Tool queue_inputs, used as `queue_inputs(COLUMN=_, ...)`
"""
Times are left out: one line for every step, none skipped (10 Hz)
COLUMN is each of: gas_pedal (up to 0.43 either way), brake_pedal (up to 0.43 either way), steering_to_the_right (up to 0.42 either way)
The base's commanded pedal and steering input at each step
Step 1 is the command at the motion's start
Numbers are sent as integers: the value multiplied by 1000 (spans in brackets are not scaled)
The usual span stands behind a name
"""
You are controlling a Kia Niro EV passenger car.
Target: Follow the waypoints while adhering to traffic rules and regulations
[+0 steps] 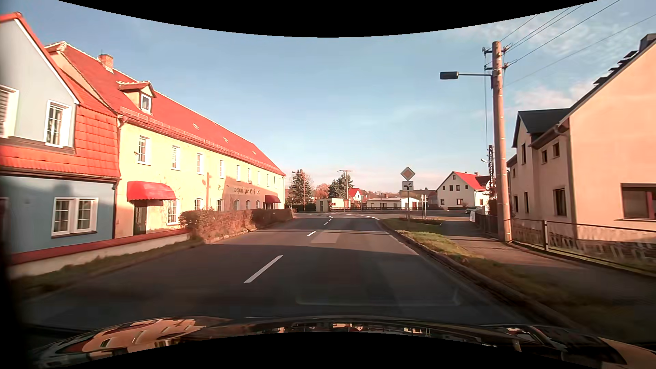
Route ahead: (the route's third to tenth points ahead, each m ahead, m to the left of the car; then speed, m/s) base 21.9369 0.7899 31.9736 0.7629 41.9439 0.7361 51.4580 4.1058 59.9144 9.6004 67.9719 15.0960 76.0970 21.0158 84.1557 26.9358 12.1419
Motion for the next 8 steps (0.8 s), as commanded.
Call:
queue_inputs(gas_pedal=39, brake_pedal=0, steering_to_the_right=10)
queue_inputs(gas_pedal=39, brake_pedal=0, steering_to_the_right=10)
queue_inputs(gas_pedal=39, brake_pedal=0, steering_to_the_right=10)
queue_inputs(gas_pedal=39, brake_pedal=0, steering_to_the_right=10)
queue_inputs(gas_pedal=39, brake_pedal=0, steering_to_the_right=10)
queue_inputs(gas_pedal=28, brake_pedal=0, steering_to_the_right=10)
queue_inputs(gas_pedal=28, brake_pedal=0, steering_to_the_right=10)
queue_inputs(gas_pedal=28, brake_pedal=0, steering_to_the_right=10)
